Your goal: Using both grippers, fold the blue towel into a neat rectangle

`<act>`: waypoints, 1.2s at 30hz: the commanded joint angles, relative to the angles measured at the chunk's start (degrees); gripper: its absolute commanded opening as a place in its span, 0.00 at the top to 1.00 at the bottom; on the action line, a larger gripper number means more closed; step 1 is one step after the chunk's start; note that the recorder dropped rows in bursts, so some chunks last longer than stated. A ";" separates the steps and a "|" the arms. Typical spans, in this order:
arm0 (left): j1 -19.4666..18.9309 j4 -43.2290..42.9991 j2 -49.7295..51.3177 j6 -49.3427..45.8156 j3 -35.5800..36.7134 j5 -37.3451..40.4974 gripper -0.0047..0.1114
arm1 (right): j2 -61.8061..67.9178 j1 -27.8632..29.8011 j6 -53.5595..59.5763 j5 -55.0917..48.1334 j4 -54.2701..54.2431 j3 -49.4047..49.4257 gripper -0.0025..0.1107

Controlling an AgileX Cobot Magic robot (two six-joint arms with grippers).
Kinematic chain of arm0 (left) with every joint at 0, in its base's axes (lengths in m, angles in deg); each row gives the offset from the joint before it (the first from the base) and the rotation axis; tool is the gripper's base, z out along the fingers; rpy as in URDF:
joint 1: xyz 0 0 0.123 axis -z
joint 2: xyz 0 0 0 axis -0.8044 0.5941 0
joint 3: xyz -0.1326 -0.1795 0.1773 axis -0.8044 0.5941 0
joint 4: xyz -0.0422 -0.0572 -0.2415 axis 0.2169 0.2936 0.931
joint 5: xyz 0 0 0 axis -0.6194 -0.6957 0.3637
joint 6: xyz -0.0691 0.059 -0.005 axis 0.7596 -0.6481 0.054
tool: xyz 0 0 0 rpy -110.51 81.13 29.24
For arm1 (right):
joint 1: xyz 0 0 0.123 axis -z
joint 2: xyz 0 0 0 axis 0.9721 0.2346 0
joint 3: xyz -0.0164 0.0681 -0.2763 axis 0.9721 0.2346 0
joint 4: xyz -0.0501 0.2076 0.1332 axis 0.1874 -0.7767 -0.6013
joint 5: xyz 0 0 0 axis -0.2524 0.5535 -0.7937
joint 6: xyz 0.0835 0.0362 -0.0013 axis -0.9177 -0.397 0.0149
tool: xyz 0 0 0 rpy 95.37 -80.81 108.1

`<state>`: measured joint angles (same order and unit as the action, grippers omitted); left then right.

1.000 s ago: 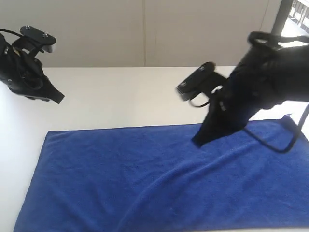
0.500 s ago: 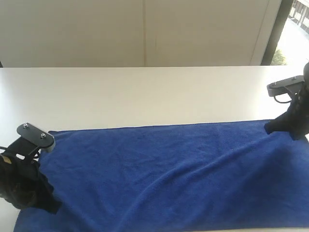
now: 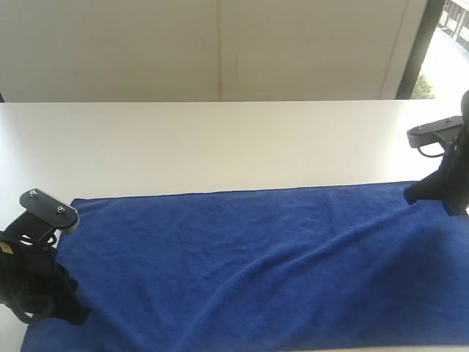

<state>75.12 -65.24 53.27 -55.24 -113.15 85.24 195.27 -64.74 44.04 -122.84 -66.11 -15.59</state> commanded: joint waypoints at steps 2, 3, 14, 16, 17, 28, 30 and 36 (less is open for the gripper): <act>0.44 0.60 -0.59 -0.18 0.32 0.43 0.96 | 1.70 0.45 0.00 -1.08 0.63 -0.15 0.98; 0.44 0.60 -0.59 -0.18 0.32 0.43 0.96 | 1.87 0.45 -0.22 -1.08 0.84 -0.15 0.98; 0.44 0.60 -0.59 -0.18 0.32 0.43 0.96 | 5.19 0.45 -5.38 -2.06 8.50 0.15 0.98; 0.44 0.60 -0.59 -0.18 0.32 0.43 0.96 | 6.05 0.56 -6.08 -2.34 10.65 0.15 0.98; 0.44 0.60 -0.59 -0.18 0.32 0.43 0.96 | 6.37 0.87 -6.63 -2.46 11.15 0.15 0.98; 0.44 0.60 -0.59 -0.18 0.32 0.43 0.96 | 7.33 5.35 -6.90 -1.77 12.27 0.15 0.98; 0.44 0.60 -0.59 -0.18 0.32 0.43 0.96 | 7.33 5.57 -6.90 -1.42 12.27 0.15 0.98; 0.44 0.60 -0.59 -0.18 0.32 0.43 0.96 | 6.70 5.55 -8.54 -2.98 12.27 0.15 0.98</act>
<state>75.12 -65.24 53.27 -55.45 -113.15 85.19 200.95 -60.10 36.31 -123.74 -53.51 -16.27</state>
